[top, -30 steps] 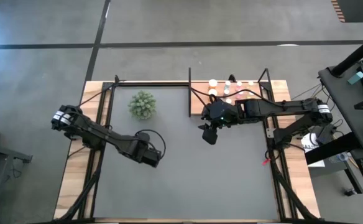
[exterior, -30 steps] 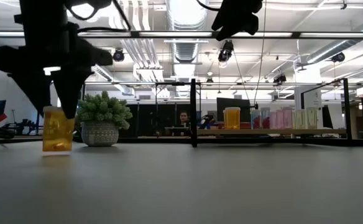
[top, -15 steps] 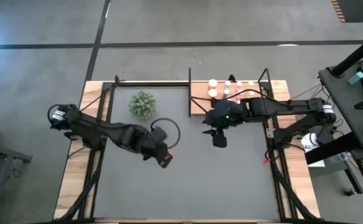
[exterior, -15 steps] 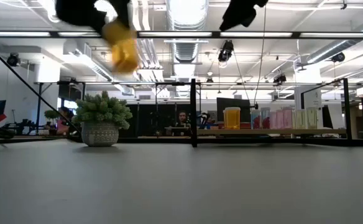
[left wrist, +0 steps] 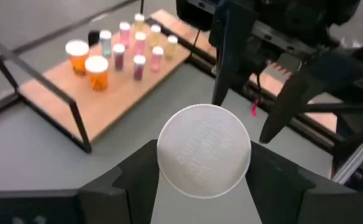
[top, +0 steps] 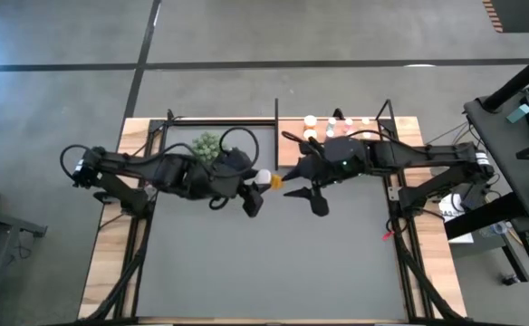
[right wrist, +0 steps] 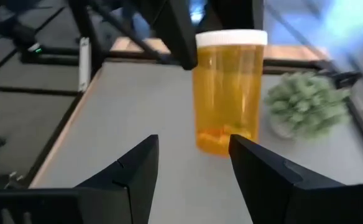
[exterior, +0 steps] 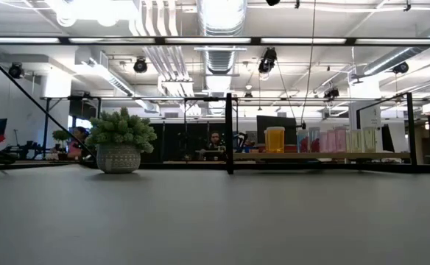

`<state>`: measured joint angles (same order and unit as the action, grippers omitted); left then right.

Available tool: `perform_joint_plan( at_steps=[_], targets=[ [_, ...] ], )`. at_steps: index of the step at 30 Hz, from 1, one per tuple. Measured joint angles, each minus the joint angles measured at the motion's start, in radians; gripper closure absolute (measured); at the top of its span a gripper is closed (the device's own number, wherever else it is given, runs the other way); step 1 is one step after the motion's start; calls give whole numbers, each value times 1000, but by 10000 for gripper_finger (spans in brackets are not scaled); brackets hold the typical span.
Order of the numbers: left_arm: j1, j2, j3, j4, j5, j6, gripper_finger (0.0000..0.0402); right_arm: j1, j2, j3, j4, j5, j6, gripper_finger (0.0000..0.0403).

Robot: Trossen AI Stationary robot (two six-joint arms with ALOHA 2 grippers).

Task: Pick and place medicine bottles onto shelf by color
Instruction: Put the orange pill bottle on the shelf aligned with the other orange pill bottles

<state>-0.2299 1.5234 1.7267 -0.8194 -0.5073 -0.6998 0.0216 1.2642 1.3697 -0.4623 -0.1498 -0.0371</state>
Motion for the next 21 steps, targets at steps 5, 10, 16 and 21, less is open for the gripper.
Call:
perform_joint_plan(
  at_steps=[5,10,16,21],
  targets=[
    [7,-2,-1,59,3,53,211,0,-3,0,62,130,0,213],
    [11,-2,-3,58,7,53,211,0,-1,0,80,149,-21,213],
    [16,-2,-3,113,7,63,212,0,-1,0,110,147,-26,212],
    [15,-2,-4,121,10,62,212,0,-1,0,108,148,3,187]
  ],
)
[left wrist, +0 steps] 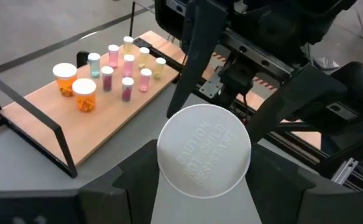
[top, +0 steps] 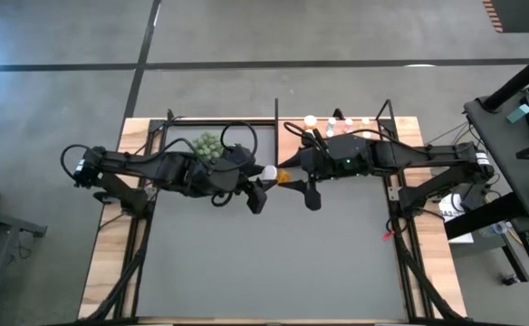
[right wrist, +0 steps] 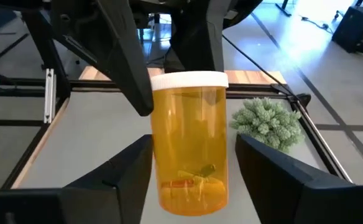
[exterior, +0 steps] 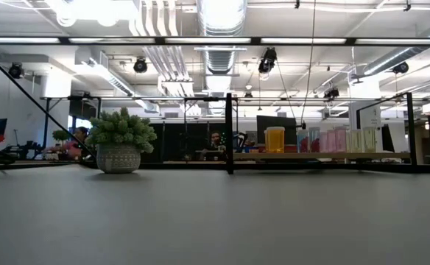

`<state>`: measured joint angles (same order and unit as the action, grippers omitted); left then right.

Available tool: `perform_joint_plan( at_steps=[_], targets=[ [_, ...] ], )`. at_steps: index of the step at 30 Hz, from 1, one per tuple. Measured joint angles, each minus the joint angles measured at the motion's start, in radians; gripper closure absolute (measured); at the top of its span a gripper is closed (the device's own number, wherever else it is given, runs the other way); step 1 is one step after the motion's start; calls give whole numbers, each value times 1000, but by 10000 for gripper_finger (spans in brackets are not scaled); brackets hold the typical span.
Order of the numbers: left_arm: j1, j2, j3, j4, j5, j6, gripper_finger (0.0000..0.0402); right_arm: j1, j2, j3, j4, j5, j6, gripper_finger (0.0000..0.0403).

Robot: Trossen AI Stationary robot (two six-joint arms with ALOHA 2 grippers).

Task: Pick and place medicine bottles onto shelf by color
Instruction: Put the orange pill bottle on the shelf aligned with the other orange pill bottles

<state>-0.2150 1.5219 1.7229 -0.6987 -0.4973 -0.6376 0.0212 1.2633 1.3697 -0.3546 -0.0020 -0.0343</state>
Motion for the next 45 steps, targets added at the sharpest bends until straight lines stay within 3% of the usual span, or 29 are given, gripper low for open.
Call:
perform_joint_plan(
  at_steps=[6,10,26,40,45],
  targets=[
    [0,0,0,24,9,-3,212,-1,0,0,-1,2,-13,142],
    [0,0,0,44,18,-2,212,-1,0,0,-2,2,-9,134],
    [0,0,-11,52,17,-11,202,-1,1,0,-10,-5,42,219],
    [13,2,-26,113,-1,-12,200,-2,-1,3,-55,6,37,221],
    [26,3,-33,126,1,-18,175,-9,-12,0,-138,12,18,220]
  ],
)
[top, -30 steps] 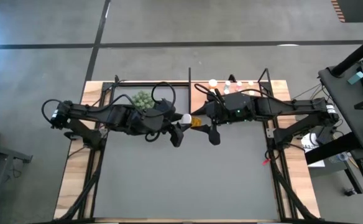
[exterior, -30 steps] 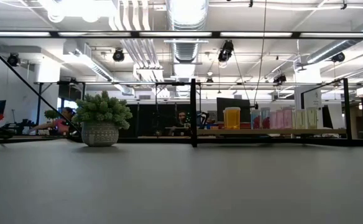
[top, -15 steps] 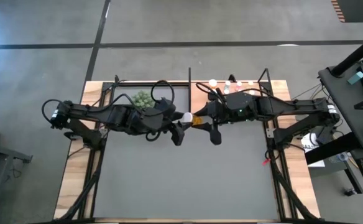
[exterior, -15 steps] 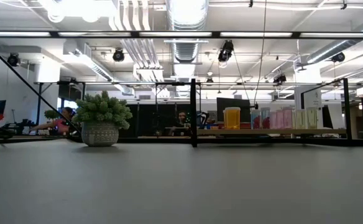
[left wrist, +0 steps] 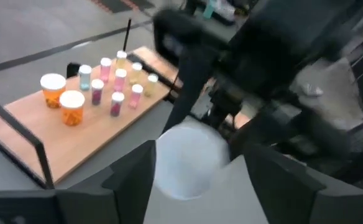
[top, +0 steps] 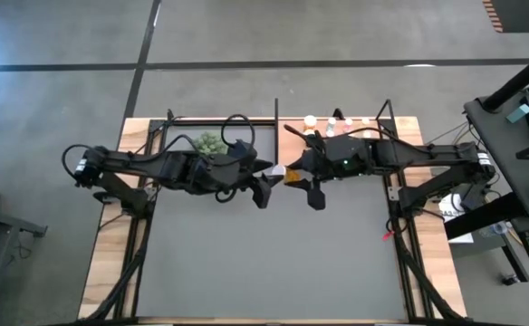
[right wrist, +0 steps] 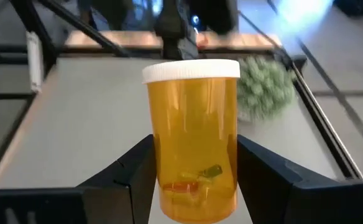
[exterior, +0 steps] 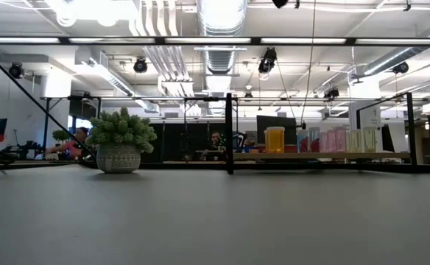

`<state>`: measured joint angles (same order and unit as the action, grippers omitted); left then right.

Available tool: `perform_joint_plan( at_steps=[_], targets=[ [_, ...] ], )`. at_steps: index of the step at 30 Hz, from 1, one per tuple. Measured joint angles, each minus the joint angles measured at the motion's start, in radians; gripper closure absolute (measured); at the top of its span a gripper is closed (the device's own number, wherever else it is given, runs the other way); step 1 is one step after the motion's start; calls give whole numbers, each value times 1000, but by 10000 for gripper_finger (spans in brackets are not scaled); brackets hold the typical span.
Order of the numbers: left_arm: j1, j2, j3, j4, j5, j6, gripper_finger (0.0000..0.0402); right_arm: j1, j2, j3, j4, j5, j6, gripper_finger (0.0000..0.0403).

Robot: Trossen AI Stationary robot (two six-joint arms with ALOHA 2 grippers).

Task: Pick and place medicine bottles onto shelf by color
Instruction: Put the orange pill bottle on the shelf aligned with the other orange pill bottles

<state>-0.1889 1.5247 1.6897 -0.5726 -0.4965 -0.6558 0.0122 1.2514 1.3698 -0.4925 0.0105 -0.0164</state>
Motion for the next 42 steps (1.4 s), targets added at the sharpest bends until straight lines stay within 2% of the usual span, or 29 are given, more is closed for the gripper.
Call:
perform_joint_plan(
  at_steps=[6,9,14,18,22,27,32,35,38,40,42],
  targets=[
    [19,7,-6,-3,-3,-19,123,-6,-4,-1,-61,7,23,220],
    [31,12,-10,-13,-7,-18,106,-6,-8,-1,-119,89,18,220],
    [46,11,-8,-31,-10,-19,100,-8,-45,-1,-258,295,20,220],
    [50,-17,-8,-67,-9,-18,100,-11,-93,-8,-402,330,47,220],
    [52,-48,-8,-121,-12,-10,100,-11,-148,-88,-368,333,144,220],
    [60,-98,-10,-157,-45,90,100,-11,-212,-324,-128,347,293,220],
    [67,-156,-10,-210,-125,192,100,-4,-264,-605,241,560,428,220],
    [76,-196,-10,-250,-162,234,100,14,-276,-771,629,674,389,220],
    [93,-235,-10,-288,-169,273,100,14,-245,-915,1054,717,291,220],
    [106,-258,-10,-298,-169,302,100,13,-211,-980,1213,734,243,220],
    [122,-275,-10,-302,-169,346,100,14,-182,-1015,1267,766,244,220]
  ],
)
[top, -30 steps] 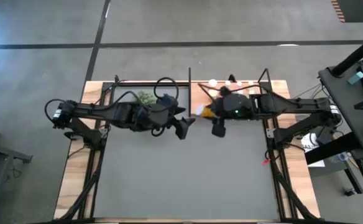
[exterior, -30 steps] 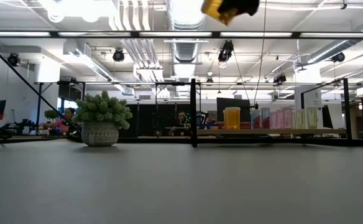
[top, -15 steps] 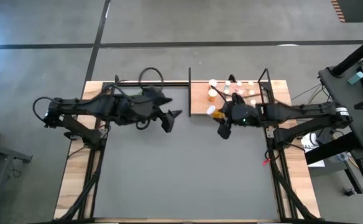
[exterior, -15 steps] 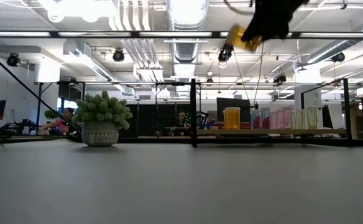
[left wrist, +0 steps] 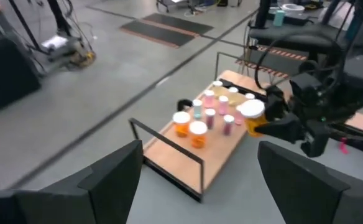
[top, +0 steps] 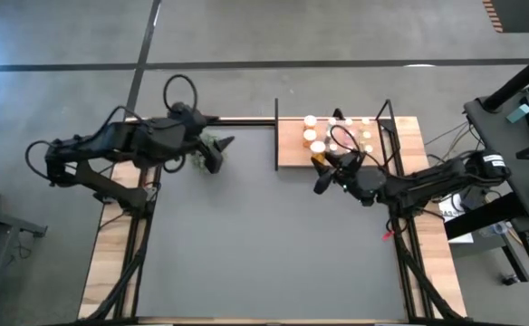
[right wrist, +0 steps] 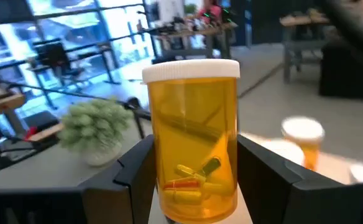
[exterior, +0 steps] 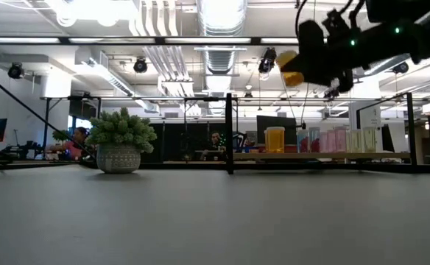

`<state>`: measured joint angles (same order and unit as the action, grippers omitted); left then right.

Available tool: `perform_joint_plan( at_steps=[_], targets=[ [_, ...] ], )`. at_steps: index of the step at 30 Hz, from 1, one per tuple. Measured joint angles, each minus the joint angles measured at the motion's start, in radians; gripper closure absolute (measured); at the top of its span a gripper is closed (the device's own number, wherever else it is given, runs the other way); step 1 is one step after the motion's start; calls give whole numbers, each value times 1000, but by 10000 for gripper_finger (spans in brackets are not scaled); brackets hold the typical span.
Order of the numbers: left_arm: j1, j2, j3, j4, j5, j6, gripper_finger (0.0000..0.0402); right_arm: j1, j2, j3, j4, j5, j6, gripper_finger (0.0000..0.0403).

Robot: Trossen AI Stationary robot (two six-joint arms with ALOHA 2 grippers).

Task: Pick and place medicine bottles onto shelf by color
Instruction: Put the orange pill bottle on the shelf aligned with the other orange pill bottles

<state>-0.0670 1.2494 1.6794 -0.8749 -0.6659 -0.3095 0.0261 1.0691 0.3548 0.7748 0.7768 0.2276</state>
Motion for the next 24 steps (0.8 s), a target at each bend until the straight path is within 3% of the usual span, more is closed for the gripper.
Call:
perform_joint_plan(
  at_steps=[4,9,12,18,24],
  targets=[
    [33,-34,0,1,-1,91,100,-1,39,-16,27,44,110,220],
    [79,-57,0,-2,-1,189,100,2,125,-5,44,105,-125,220],
    [105,-59,-1,-10,-1,226,100,2,205,-6,95,107,-148,220],
    [155,-58,-1,-80,-1,248,100,1,416,-32,432,254,-225,220],
    [199,-53,-2,-111,-1,248,100,-7,671,-26,798,248,-295,220]
  ],
)
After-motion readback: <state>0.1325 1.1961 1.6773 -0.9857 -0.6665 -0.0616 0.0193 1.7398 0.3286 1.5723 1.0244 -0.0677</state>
